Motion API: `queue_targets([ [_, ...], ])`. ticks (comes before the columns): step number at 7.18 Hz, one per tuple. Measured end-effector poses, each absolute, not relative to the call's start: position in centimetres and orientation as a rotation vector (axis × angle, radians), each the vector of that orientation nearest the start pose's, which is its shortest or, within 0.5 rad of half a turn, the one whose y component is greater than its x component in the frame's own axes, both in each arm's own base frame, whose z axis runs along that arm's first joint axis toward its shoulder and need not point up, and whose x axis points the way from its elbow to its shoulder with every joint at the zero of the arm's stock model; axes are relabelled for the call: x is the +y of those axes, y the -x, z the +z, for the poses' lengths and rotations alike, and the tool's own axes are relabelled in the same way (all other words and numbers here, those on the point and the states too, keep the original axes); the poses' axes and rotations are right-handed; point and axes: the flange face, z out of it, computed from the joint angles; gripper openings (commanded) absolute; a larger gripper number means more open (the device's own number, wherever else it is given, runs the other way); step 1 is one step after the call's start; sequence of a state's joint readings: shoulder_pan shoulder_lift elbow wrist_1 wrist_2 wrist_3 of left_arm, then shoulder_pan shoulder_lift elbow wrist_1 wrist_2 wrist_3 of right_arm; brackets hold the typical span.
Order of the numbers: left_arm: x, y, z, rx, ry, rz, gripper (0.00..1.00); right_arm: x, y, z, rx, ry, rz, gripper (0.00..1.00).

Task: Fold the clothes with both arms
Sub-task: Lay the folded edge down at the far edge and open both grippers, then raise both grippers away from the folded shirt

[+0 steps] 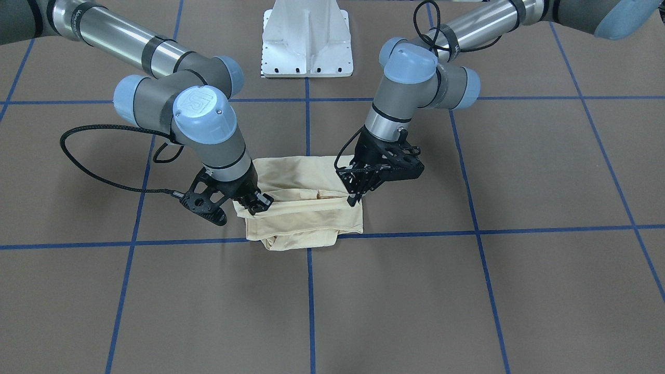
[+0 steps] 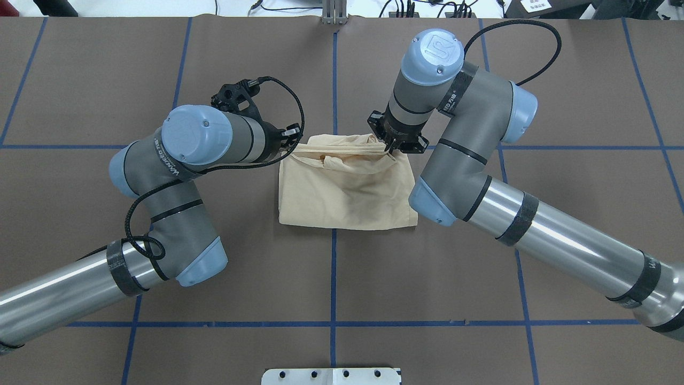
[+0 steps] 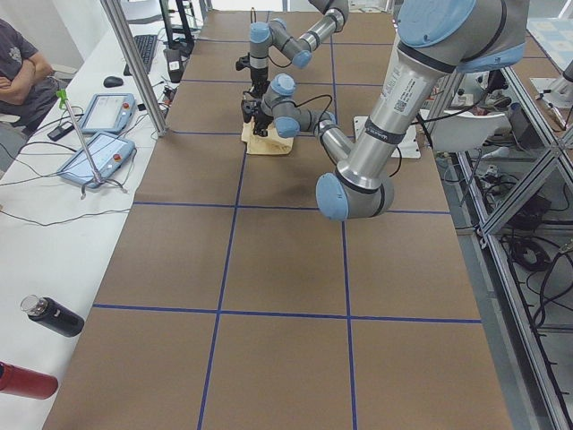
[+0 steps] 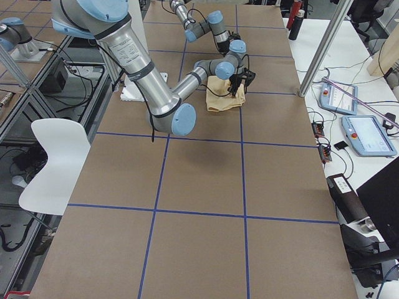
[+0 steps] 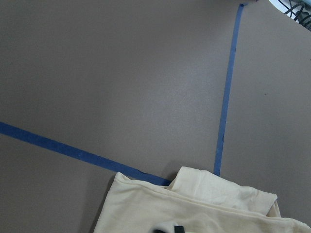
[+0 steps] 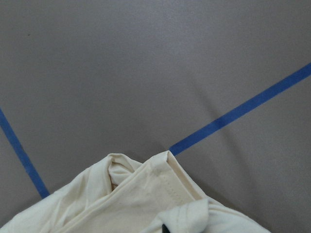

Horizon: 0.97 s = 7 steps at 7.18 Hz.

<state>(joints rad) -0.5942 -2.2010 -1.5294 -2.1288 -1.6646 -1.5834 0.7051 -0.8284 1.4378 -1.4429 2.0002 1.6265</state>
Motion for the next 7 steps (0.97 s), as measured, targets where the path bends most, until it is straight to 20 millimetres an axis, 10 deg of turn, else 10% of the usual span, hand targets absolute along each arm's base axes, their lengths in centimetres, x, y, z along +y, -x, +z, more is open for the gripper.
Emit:
queue_targets([
  [2,-50.4,-52.2,24.4,1.144,-0.255,-0.485,0.00,-55.4,50.9,25.2,-0.847,0.152,0.555,0.10],
  [3,-50.5,-52.3,24.2,1.151,-0.257,-0.484,0.46,-55.4,50.9,25.0,-0.858,0.148,0.553,0.80],
  [4,-50.4,-52.3,24.0,1.155,-0.258,-0.483,0.99,-55.5,51.0,24.9,-0.861,0.147,0.552,1.00],
  [7,-50.9,-51.2,23.7,1.154,-0.257,-0.482,1.00,-56.6,49.9,24.6,-0.947,0.107,0.542,1.00],
])
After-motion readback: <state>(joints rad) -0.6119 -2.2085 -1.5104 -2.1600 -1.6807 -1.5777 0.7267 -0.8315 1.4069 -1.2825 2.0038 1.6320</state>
